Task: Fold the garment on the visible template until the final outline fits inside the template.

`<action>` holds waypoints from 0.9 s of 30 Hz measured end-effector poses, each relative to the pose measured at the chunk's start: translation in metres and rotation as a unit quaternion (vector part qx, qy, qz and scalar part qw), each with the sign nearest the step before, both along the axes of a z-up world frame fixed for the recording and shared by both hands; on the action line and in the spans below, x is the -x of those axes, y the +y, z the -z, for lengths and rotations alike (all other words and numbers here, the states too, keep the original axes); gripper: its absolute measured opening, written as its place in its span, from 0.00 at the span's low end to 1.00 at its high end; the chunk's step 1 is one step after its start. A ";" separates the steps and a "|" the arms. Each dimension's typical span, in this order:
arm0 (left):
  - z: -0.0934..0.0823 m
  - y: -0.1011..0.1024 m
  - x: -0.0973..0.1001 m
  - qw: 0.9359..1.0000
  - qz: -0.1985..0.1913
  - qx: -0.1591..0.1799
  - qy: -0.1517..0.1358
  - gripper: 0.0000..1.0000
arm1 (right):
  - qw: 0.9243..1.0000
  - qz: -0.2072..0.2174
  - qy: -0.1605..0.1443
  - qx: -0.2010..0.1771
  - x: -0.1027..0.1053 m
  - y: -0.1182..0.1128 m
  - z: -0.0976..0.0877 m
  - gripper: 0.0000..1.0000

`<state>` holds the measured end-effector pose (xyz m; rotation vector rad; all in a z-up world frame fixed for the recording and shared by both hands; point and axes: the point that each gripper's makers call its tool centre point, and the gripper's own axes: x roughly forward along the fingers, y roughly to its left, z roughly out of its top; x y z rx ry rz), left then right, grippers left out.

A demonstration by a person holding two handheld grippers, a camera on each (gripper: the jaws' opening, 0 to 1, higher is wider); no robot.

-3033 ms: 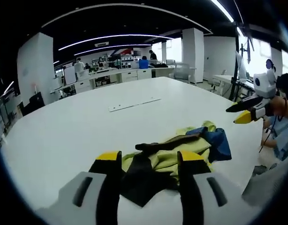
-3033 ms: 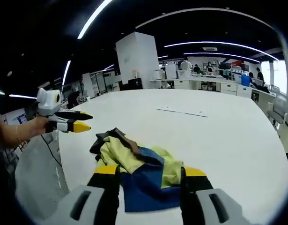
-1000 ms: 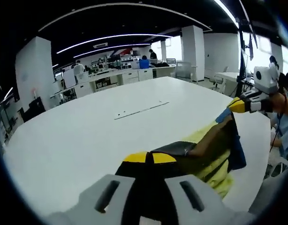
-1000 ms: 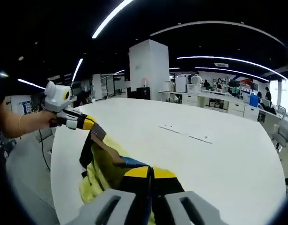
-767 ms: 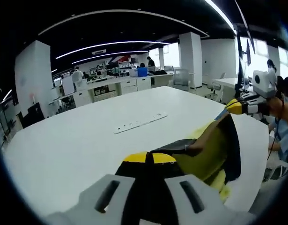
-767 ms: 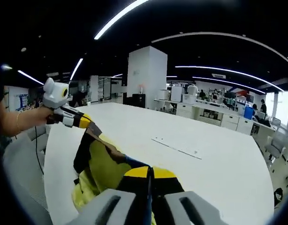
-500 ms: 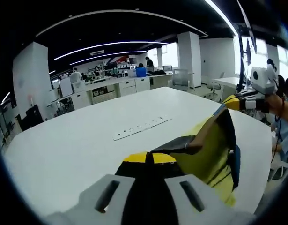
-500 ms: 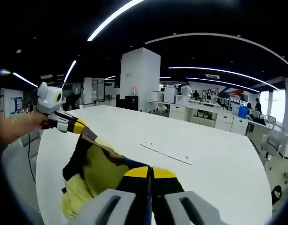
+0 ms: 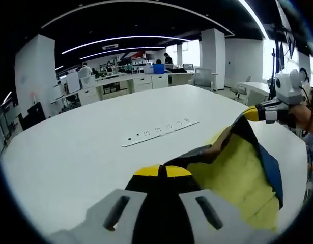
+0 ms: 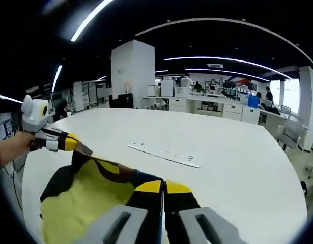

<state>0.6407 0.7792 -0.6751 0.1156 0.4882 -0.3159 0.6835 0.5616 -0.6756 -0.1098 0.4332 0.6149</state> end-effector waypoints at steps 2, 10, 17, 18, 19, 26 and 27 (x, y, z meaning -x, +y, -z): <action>0.014 0.000 -0.006 1.000 -0.007 0.005 0.015 0.00 | 1.000 0.008 0.019 0.004 -0.007 0.001 0.017 0.00; 0.062 0.005 -0.023 0.998 -0.026 -0.003 0.056 0.00 | 0.998 0.021 0.060 0.024 -0.023 0.004 0.063 0.00; 0.079 0.009 -0.031 0.997 -0.034 -0.027 0.061 0.01 | 0.994 0.037 0.094 0.032 -0.024 0.006 0.090 0.00; 0.080 0.008 -0.032 0.997 -0.035 -0.022 0.063 0.02 | 0.994 0.037 0.095 0.035 -0.023 0.007 0.091 0.00; 0.080 0.010 -0.033 0.997 -0.037 -0.019 0.063 0.05 | 0.994 0.036 0.095 0.039 -0.021 0.008 0.092 0.00; 0.065 0.011 -0.027 0.998 -0.032 -0.041 0.048 0.35 | 0.995 0.030 0.088 0.037 -0.017 0.014 0.082 0.19; 0.062 0.012 -0.027 0.998 -0.033 -0.040 0.046 0.39 | 0.995 0.030 0.088 0.032 -0.015 0.016 0.079 0.24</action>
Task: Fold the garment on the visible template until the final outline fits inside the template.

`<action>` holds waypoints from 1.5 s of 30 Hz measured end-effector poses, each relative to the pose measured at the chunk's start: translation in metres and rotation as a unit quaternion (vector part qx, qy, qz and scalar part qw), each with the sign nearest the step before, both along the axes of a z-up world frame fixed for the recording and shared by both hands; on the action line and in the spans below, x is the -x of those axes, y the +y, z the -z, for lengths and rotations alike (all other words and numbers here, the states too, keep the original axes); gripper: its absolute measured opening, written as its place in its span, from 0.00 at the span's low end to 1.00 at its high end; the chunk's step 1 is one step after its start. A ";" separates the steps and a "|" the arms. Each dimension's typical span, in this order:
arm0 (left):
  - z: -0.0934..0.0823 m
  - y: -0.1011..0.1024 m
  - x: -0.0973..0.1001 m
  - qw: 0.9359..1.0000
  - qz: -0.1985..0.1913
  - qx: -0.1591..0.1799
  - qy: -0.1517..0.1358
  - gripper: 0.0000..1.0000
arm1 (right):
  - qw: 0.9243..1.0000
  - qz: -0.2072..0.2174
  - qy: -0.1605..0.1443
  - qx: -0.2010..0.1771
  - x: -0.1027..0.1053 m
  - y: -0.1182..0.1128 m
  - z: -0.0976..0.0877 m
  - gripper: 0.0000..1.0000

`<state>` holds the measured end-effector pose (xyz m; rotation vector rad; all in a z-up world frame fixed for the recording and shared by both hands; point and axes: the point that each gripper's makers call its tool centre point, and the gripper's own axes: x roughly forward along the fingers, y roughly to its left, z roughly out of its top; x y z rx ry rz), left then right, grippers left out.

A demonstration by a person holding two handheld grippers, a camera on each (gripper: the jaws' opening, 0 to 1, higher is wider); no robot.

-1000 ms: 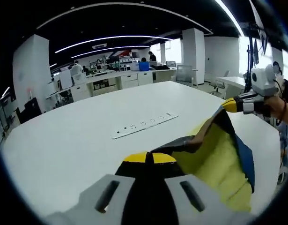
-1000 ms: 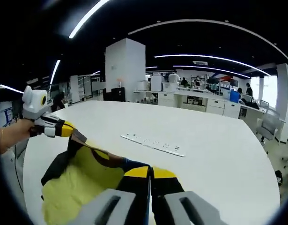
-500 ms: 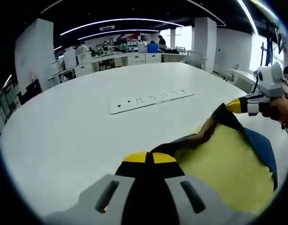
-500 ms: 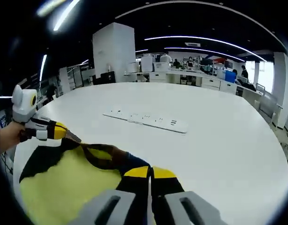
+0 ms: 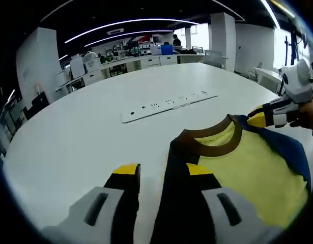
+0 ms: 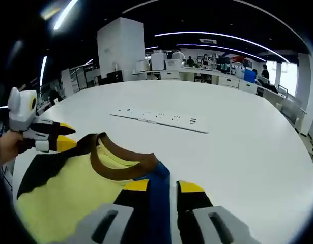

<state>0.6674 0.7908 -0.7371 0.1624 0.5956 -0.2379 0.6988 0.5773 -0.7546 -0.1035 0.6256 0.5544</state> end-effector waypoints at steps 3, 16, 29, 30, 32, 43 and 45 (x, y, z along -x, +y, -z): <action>-0.006 0.000 0.004 1.000 0.000 -0.003 -0.002 0.51 | 1.000 -0.006 0.002 -0.011 0.009 0.007 -0.011 0.41; -0.046 -0.015 0.043 0.999 0.041 -0.001 -0.034 0.79 | 0.997 -0.029 0.033 -0.065 0.060 0.016 -0.047 0.74; -0.049 -0.019 0.106 0.998 0.047 0.029 -0.013 0.77 | 0.996 -0.055 0.034 -0.057 0.131 0.004 -0.055 0.74; -0.050 -0.020 0.110 0.998 0.048 0.030 -0.014 0.77 | 0.996 -0.055 0.034 -0.056 0.133 0.003 -0.055 0.74; -0.051 -0.020 0.119 0.999 0.043 0.030 -0.015 0.76 | 0.996 -0.054 0.038 -0.056 0.144 0.002 -0.055 0.74; -0.054 -0.032 0.158 0.998 0.054 0.023 -0.024 0.69 | 0.997 -0.044 0.041 -0.057 0.187 0.000 -0.051 0.73; -0.051 -0.033 0.165 0.998 0.057 0.019 -0.020 0.66 | 0.997 -0.044 0.044 -0.055 0.196 0.000 -0.049 0.71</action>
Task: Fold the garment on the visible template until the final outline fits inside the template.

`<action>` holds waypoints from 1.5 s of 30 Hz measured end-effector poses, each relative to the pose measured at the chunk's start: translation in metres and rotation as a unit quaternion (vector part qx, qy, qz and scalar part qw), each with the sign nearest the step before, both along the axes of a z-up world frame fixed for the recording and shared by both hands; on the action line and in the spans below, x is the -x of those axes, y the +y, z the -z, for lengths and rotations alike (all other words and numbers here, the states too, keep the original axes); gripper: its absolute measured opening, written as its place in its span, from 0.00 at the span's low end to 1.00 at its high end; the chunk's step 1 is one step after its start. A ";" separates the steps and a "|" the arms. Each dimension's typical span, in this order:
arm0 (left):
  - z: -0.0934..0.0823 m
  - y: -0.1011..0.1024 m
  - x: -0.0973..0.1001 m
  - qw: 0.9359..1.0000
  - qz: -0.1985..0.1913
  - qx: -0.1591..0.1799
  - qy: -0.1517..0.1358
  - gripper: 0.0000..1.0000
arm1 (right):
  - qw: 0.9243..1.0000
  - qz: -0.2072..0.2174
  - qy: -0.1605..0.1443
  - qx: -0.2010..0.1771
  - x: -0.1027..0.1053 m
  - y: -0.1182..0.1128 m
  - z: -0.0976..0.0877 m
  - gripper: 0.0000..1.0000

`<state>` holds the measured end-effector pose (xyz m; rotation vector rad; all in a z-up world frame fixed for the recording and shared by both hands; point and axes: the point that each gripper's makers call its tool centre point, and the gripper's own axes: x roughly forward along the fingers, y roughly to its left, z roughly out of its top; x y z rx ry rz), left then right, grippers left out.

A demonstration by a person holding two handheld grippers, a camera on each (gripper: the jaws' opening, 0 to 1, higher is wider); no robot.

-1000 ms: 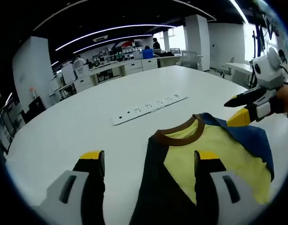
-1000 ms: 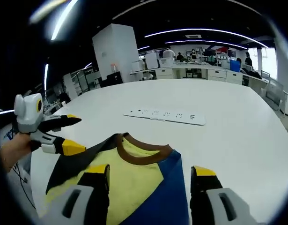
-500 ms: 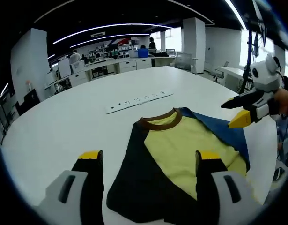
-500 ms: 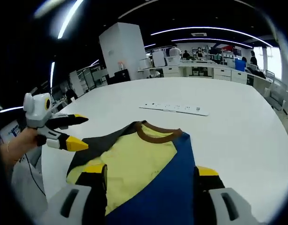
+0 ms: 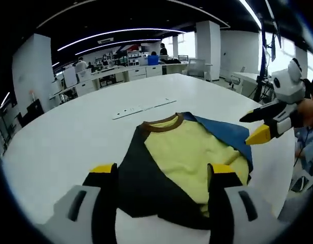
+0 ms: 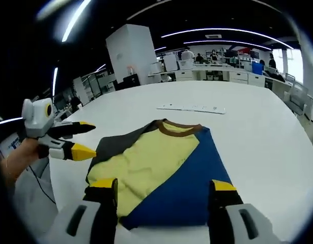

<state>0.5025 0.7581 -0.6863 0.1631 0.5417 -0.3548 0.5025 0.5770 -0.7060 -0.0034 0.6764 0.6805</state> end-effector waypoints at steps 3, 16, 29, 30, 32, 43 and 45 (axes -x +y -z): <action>0.004 0.001 0.010 1.000 -0.005 -0.005 0.002 0.63 | 1.000 -0.004 -0.001 0.003 0.011 0.001 0.003 0.70; 0.027 -0.001 0.044 0.999 -0.028 0.005 0.028 0.47 | 1.000 0.011 0.005 0.022 0.040 0.000 0.016 0.54; 0.039 -0.003 0.049 0.998 -0.043 0.024 0.043 0.29 | 0.999 0.037 0.028 0.019 0.059 0.007 0.031 0.34; 0.040 -0.004 0.050 0.998 -0.044 0.026 0.046 0.27 | 0.999 0.039 0.031 0.017 0.060 0.008 0.032 0.33; 0.040 -0.005 0.050 0.997 -0.045 0.033 0.046 0.25 | 0.998 0.041 0.037 0.013 0.062 0.011 0.034 0.30; 0.044 -0.005 0.053 0.996 -0.055 0.044 0.051 0.14 | 0.997 0.069 0.027 0.003 0.060 0.017 0.036 0.11; 0.045 -0.006 0.053 0.996 -0.056 0.046 0.053 0.08 | 0.997 0.073 0.026 0.006 0.060 0.017 0.038 0.07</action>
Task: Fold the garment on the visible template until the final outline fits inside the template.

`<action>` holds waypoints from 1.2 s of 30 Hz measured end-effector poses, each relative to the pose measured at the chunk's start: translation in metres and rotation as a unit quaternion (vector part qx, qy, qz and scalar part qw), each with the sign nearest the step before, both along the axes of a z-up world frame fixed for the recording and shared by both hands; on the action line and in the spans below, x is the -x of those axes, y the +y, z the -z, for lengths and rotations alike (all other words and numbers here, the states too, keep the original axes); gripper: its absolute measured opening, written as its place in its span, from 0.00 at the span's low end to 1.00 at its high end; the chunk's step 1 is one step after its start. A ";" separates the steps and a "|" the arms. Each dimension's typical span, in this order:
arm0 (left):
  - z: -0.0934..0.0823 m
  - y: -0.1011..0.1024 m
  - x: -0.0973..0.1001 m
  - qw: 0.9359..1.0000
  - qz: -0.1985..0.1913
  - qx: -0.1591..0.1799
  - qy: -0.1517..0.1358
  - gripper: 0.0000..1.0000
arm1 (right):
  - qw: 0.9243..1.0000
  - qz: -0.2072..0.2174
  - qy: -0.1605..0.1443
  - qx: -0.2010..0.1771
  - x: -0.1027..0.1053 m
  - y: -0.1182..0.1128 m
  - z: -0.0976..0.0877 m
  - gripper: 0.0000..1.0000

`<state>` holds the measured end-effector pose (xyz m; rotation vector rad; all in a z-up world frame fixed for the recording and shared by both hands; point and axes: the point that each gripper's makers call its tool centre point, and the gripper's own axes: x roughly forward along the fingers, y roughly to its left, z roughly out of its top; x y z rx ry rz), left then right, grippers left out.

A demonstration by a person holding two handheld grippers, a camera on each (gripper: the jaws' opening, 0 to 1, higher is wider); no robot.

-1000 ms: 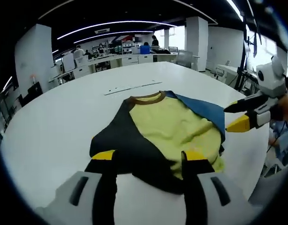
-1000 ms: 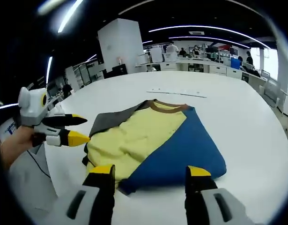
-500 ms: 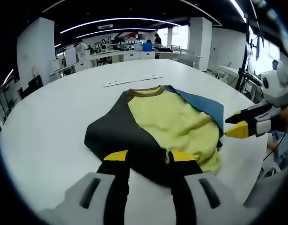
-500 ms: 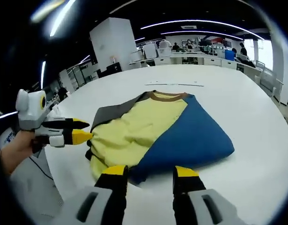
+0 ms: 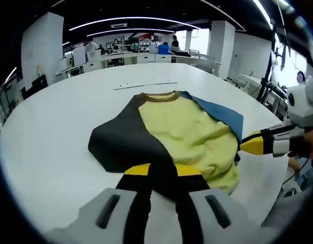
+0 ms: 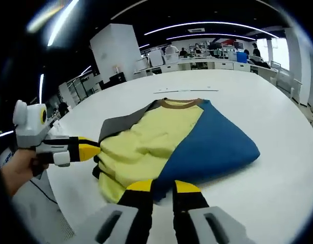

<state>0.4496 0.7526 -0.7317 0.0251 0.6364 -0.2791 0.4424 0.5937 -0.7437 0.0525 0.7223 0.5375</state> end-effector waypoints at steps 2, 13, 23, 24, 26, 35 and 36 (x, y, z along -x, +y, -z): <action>0.000 0.002 0.000 1.000 -0.005 -0.004 -0.003 0.00 | 1.000 0.003 -0.008 -0.001 -0.001 0.000 -0.002 0.00; 0.004 0.010 0.003 1.000 -0.012 -0.007 0.003 0.00 | 0.999 -0.009 -0.032 0.014 -0.003 -0.005 -0.006 0.00; -0.019 0.019 0.002 1.000 -0.017 0.000 -0.021 0.00 | 0.997 -0.003 -0.069 0.036 -0.011 -0.030 -0.023 0.00; -0.022 0.021 0.001 1.000 -0.017 -0.003 -0.026 0.00 | 0.997 0.000 -0.071 0.036 -0.012 -0.033 -0.024 0.00; -0.029 0.025 0.000 0.999 -0.019 -0.008 -0.033 0.00 | 0.997 0.004 -0.075 0.037 -0.013 -0.038 -0.027 0.00; -0.058 0.054 -0.011 0.997 -0.027 -0.048 -0.058 0.00 | 0.995 0.020 -0.091 0.038 -0.021 -0.057 -0.042 0.00; -0.061 0.059 -0.014 0.997 -0.028 -0.049 -0.059 0.00 | 0.995 0.021 -0.093 0.038 -0.022 -0.058 -0.044 0.00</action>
